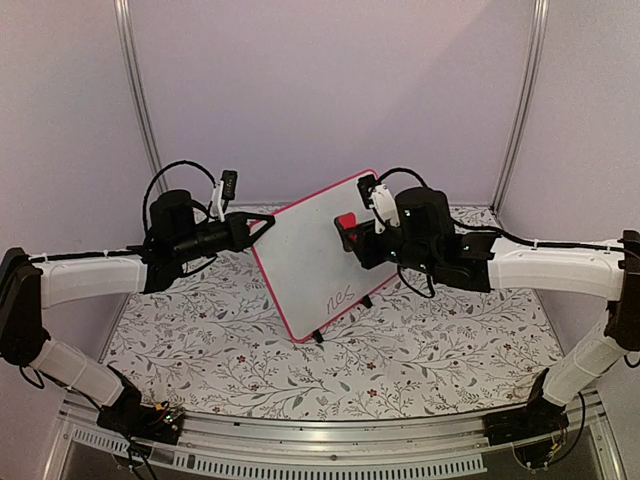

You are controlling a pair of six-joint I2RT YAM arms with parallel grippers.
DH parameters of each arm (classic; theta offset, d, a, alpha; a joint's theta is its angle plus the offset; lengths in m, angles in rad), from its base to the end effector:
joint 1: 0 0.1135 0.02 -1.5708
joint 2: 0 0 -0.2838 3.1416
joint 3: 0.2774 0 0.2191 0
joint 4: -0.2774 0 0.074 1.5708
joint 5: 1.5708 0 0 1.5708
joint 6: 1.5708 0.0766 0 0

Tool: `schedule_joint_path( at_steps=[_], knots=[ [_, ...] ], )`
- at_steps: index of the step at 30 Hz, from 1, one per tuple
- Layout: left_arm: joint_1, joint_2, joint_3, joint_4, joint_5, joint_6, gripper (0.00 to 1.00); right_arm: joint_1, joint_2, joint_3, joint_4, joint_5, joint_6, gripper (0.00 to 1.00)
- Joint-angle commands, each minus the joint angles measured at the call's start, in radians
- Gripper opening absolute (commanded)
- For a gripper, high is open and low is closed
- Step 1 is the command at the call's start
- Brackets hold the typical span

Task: Erase the whiteboard
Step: Erase the whiteboard at the center of the board.

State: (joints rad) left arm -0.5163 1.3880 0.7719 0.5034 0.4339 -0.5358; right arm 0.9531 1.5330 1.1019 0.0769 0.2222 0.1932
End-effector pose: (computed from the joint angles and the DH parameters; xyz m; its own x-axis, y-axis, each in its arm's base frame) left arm 0.2603 -0.1848 0.3036 -0.4982 -0.2498 -0.8303 0.6476 0.5295 -0.5479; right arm 0.2253 0.2880 0.3120 -0.3268 -0.1367 -0.9352 -0.6243 0.7741 0.1051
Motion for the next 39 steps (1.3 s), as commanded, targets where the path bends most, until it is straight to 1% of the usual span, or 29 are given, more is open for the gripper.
schedule_joint_path(
  at_steps=[1, 3, 5, 6, 8, 11, 13, 14, 16, 18, 19, 22, 25, 28, 31, 39],
  knots=[
    [-0.016, -0.011, 0.029, 0.032, 0.026, -0.009, 0.0, -0.007, 0.005, 0.043, 0.046, -0.167, 0.05, 0.26],
    [-0.018, -0.016, 0.028, 0.028, 0.022, -0.008, 0.0, -0.023, -0.033, -0.022, 0.153, -0.205, 0.096, 0.26],
    [-0.02, -0.022, 0.027, 0.028, 0.018, -0.003, 0.0, -0.077, -0.061, -0.019, 0.214, -0.228, 0.137, 0.27],
    [-0.021, -0.021, 0.029, 0.029, 0.019, -0.003, 0.0, -0.115, -0.058, 0.009, 0.205, -0.24, 0.147, 0.27],
    [-0.019, -0.016, 0.033, 0.024, 0.02, -0.003, 0.0, -0.177, -0.041, 0.061, 0.133, -0.228, 0.157, 0.26],
    [-0.023, -0.028, 0.032, 0.011, 0.015, 0.003, 0.0, -0.187, -0.07, 0.05, 0.122, -0.237, 0.134, 0.27],
    [-0.025, -0.035, 0.031, 0.017, 0.011, 0.008, 0.0, -0.194, -0.088, 0.081, 0.075, -0.153, 0.078, 0.27],
    [-0.024, -0.032, 0.033, 0.019, 0.011, 0.008, 0.0, -0.208, -0.094, 0.09, 0.053, -0.143, 0.059, 0.27],
    [-0.022, -0.024, 0.038, 0.007, 0.013, 0.006, 0.0, -0.221, -0.11, 0.061, 0.041, -0.198, 0.082, 0.26],
    [-0.025, -0.03, 0.034, 0.006, 0.014, 0.006, 0.0, -0.212, -0.114, 0.002, 0.075, -0.308, 0.132, 0.25],
    [-0.027, -0.032, 0.034, 0.008, 0.013, 0.007, 0.0, -0.198, -0.106, -0.016, 0.069, -0.304, 0.142, 0.25],
    [-0.024, -0.031, 0.036, 0.009, 0.012, 0.007, 0.0, -0.185, -0.105, -0.092, 0.082, -0.23, 0.123, 0.25],
    [-0.025, -0.021, 0.035, 0.01, 0.015, 0.004, 0.0, -0.16, -0.136, -0.188, 0.147, -0.256, 0.135, 0.25],
    [-0.025, -0.014, 0.039, 0.012, 0.018, 0.003, 0.0, -0.082, -0.103, -0.194, 0.135, -0.158, 0.092, 0.25],
    [-0.026, -0.017, 0.037, 0.01, 0.015, 0.003, 0.0, -0.024, -0.052, -0.195, 0.14, -0.104, 0.062, 0.25],
    [-0.025, -0.015, 0.037, 0.009, 0.01, 0.004, 0.0, 0.04, 0.016, -0.197, 0.152, -0.031, 0.026, 0.25]
  ],
)
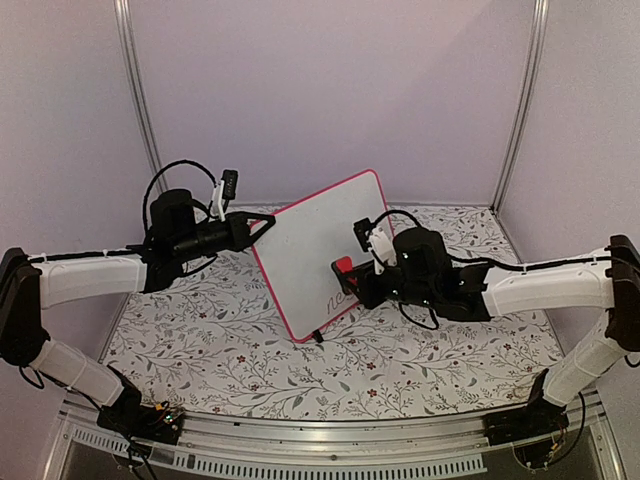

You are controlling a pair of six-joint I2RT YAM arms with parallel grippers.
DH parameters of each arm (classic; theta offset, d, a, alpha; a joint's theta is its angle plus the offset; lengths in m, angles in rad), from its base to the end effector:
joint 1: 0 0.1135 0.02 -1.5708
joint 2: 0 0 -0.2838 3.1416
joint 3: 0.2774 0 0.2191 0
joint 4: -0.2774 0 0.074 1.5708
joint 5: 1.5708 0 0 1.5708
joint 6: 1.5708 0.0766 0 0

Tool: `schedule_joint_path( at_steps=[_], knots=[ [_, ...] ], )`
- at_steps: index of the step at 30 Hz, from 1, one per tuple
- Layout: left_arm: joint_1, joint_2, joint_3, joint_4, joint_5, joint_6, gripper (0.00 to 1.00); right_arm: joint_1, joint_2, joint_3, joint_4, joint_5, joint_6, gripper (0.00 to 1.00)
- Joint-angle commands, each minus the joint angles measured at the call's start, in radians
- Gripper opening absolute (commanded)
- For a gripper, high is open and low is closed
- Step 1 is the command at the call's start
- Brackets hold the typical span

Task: Erase the whiteboard
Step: Erase the whiteboard at the center of the board.

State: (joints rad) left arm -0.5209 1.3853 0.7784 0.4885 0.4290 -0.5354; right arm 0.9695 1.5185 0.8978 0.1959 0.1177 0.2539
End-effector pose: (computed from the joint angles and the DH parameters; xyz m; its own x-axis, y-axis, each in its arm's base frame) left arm 0.2596 -0.1857 0.3046 -0.5018 -0.2470 -0.8290 0.6451 0.5316 -0.5489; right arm 0.2044 0.2820 0.2613 -0.4162 -0.1657 -0.8941 -0.6755 0.7146 0.1820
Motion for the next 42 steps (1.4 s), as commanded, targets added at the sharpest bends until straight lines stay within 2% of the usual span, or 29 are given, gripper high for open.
schedule_joint_path(
  at_steps=[1, 10, 16, 24, 42],
  knots=[
    [-0.021, -0.012, 0.03, 0.024, 0.017, 0.005, 0.0, 0.03, 0.053, 0.015, 0.03, 0.084, -0.039, 0.25],
    [-0.021, -0.019, 0.03, 0.023, 0.015, 0.006, 0.0, 0.071, 0.233, 0.078, -0.003, 0.153, -0.03, 0.24],
    [-0.021, -0.017, 0.032, 0.024, 0.019, 0.004, 0.0, 0.071, 0.309, 0.098, 0.003, 0.146, -0.022, 0.24],
    [-0.021, -0.022, 0.03, 0.027, 0.023, 0.003, 0.0, 0.071, 0.362, 0.121, -0.001, 0.138, -0.039, 0.24],
    [-0.021, -0.032, 0.029, 0.025, 0.02, 0.002, 0.0, 0.071, 0.418, 0.04, 0.004, 0.053, -0.002, 0.24]
  ],
)
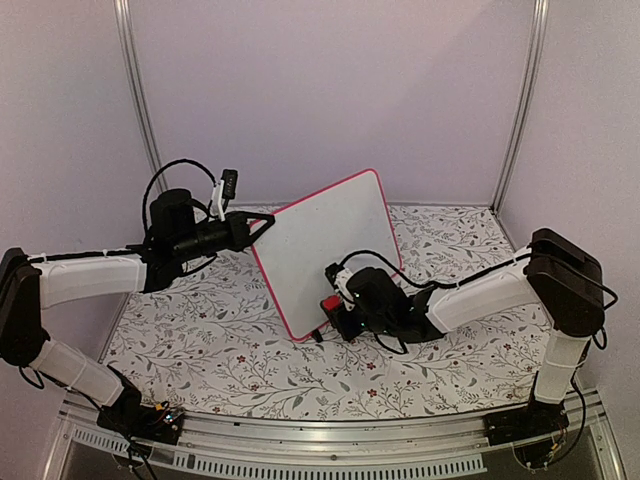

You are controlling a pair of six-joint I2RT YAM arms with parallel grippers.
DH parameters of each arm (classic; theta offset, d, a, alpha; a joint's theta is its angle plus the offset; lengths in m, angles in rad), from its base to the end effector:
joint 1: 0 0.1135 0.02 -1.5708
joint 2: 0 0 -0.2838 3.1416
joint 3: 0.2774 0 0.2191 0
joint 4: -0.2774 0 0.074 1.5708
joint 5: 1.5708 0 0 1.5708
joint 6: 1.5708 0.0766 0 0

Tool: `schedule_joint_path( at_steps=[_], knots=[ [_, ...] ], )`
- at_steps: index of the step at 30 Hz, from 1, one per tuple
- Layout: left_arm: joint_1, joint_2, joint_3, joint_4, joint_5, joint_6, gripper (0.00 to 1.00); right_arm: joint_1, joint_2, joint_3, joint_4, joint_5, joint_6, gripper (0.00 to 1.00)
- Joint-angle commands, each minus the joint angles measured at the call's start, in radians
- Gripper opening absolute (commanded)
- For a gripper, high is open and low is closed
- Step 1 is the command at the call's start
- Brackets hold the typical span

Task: Erase the whiteboard
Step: Erase the whiteboard at the center of the board.

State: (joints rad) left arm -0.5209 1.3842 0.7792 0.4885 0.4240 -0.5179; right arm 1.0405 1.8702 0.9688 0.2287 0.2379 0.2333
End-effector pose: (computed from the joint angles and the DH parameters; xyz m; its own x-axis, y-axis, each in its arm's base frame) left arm 0.2598 -0.1854 0.3052 -0.4876 -0.2404 -0.8393 0.6522 0.5388 -0.5332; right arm 0.2167 0.3339 0.1642 -0.4789 -0.3726 -0.7949 -0.6521 0.7572 0.0380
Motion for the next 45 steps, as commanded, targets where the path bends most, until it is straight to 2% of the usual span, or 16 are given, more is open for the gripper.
schedule_joint_path(
  at_steps=[1, 32, 45],
  knots=[
    [-0.021, -0.031, 0.028, 0.025, 0.025, -0.016, 0.0, 0.0, 0.064, -0.033, -0.03, -0.069, 0.021, 0.24],
    [-0.02, -0.037, 0.031, 0.023, 0.025, -0.015, 0.0, 0.0, -0.002, -0.068, -0.127, -0.069, 0.033, 0.24],
    [-0.021, -0.035, 0.028, 0.025, 0.025, -0.019, 0.0, -0.015, -0.111, 0.024, -0.227, 0.013, -0.026, 0.24]
  ],
)
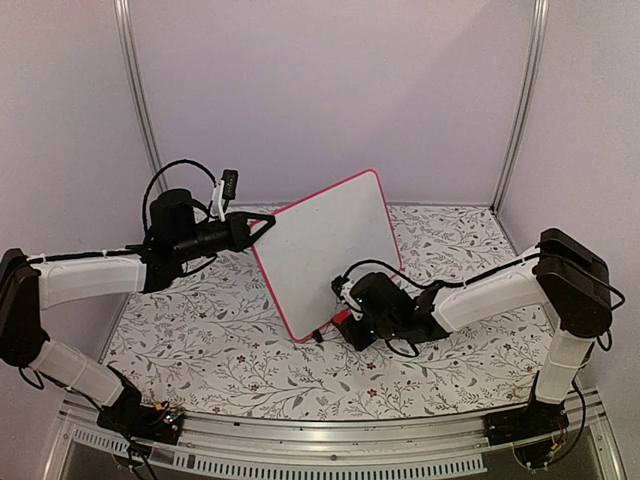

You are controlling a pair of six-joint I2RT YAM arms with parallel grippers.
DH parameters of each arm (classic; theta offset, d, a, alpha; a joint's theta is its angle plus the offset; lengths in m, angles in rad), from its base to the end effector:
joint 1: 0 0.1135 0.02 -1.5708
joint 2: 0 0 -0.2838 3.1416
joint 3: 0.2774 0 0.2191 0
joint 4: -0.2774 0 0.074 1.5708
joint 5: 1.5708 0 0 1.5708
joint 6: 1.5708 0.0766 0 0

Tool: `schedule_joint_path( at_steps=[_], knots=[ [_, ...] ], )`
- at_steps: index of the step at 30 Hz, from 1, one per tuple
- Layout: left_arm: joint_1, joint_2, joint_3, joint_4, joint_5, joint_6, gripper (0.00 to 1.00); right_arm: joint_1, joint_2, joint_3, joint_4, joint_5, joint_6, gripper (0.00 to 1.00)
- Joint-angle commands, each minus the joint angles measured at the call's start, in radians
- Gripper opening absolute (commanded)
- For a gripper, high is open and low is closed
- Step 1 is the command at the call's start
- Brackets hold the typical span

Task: Erase the whiteboard
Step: Erase the whiteboard at the center of the board.

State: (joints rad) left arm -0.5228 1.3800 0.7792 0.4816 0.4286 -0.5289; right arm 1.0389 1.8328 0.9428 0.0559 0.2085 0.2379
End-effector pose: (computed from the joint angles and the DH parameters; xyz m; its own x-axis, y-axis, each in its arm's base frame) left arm 0.2584 -0.1857 0.3054 -0.4985 -0.2424 -0.8323 0.6488 0.5324 -0.5437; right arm 0.2028 0.3133 0.1513 -0.5472 -0.4752 -0.6891 -0.6624 0.7491 0.0093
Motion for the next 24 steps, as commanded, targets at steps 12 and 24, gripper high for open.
schedule_joint_path(
  at_steps=[12, 24],
  knots=[
    [-0.019, -0.027, 0.031, 0.034, 0.024, -0.01, 0.0, -0.047, -0.083, 0.18, -0.173, 0.087, -0.101, 0.24],
    [-0.02, -0.021, 0.032, 0.036, 0.029, -0.01, 0.0, -0.065, -0.003, 0.17, -0.173, 0.036, -0.092, 0.24]
  ],
)
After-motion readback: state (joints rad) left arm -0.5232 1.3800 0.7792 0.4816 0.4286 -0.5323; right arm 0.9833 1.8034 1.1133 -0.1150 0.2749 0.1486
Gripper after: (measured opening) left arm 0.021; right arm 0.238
